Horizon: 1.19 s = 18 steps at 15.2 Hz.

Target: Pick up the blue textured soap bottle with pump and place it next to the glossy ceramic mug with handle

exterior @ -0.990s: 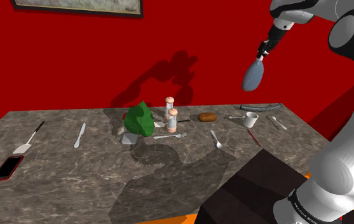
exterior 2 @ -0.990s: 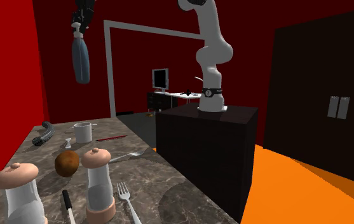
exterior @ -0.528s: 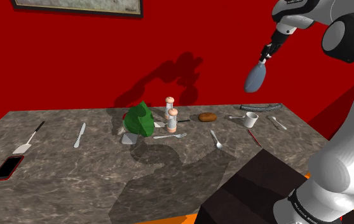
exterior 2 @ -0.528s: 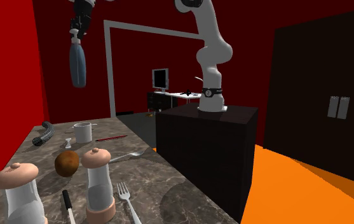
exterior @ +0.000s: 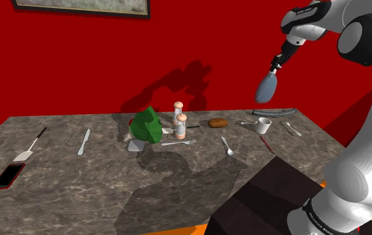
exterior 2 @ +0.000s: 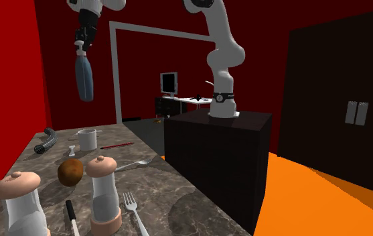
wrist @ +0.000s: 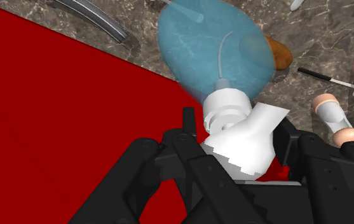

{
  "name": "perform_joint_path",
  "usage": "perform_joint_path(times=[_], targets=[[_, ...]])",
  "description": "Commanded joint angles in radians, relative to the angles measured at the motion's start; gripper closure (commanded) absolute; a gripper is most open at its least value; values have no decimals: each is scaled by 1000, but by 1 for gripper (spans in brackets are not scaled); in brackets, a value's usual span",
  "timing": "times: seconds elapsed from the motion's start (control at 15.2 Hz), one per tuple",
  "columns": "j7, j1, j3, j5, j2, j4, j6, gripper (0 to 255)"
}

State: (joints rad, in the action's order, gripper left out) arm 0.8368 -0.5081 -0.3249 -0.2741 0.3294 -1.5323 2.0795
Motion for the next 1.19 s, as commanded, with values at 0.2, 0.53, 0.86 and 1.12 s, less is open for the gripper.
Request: perform_joint_path(times=[0.2, 0.53, 0.86, 1.12], targets=[[16, -1, 3, -12, 10, -50, 60, 255], [32, -1, 9, -25, 25, -97, 119, 255], [49, -3, 15, -41, 44, -136, 176, 255], [63, -5, 22, -56, 63, -163, 220, 255]])
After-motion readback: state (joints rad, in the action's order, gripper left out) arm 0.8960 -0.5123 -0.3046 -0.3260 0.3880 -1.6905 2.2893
